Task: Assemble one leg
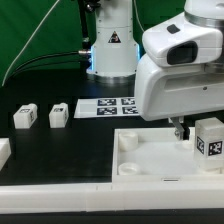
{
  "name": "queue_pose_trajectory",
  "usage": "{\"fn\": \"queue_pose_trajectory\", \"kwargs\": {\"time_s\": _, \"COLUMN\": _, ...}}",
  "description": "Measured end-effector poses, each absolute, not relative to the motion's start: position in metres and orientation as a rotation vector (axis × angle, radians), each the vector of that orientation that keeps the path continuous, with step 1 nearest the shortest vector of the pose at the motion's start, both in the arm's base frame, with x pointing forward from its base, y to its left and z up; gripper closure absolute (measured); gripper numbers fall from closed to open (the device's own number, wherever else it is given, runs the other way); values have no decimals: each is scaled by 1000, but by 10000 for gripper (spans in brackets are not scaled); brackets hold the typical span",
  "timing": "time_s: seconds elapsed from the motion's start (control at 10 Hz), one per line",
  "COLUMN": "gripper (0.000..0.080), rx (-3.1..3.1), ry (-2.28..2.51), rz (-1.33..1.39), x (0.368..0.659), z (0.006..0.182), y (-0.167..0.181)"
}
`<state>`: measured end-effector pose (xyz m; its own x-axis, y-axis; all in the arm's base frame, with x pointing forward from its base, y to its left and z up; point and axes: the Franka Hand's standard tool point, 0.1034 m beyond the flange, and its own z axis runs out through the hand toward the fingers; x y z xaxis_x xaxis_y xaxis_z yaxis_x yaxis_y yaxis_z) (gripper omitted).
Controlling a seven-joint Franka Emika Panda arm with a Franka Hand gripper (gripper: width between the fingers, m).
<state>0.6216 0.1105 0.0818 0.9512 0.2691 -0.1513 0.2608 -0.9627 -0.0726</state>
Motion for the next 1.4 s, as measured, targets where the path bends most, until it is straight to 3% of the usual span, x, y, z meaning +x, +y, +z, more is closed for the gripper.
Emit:
{"fn": "queue_pose_trajectory", "kwargs": {"time_s": 0.1, "gripper": 151, "rx": -3053, "ry": -401, "rz": 248, "x": 622, "z": 82, "y": 110}}
{"fn": "queue_pose_trajectory", "kwargs": {"time_s": 0.2, "gripper": 253, "rx": -3053, "ry": -401, "rz": 248, "x": 622, "z": 82, "y": 110}}
{"fn": "queue_pose_trajectory", "kwargs": {"time_s": 0.3, "gripper": 253, "rx": -3053, "ry": -401, "rz": 249, "x": 622, "z": 82, "y": 110}}
{"fn": "queue_pose_trajectory", "kwargs": {"time_s": 0.4, "gripper": 453, "rx": -3053, "ry": -402, "rz": 249, "x": 622, "z": 82, "y": 110}}
{"fn": "queue_pose_trajectory", "kwargs": {"time_s": 0.5, "gripper": 509, "rx": -3053, "ry": -402, "rz": 249, "x": 622, "z": 81, "y": 110}}
{"fn": "queue_pose_trajectory", "kwargs": {"time_s": 0.9, "gripper": 509, "rx": -3075, "ry": -244, "rz": 253, "x": 621, "z": 81, "y": 111}}
{"fn": "queue_pose_trajectory", "kwargs": {"time_s": 1.4, "gripper": 508, "rx": -3053, "ry": 638, "rz": 272, "x": 621, "z": 80, "y": 118}}
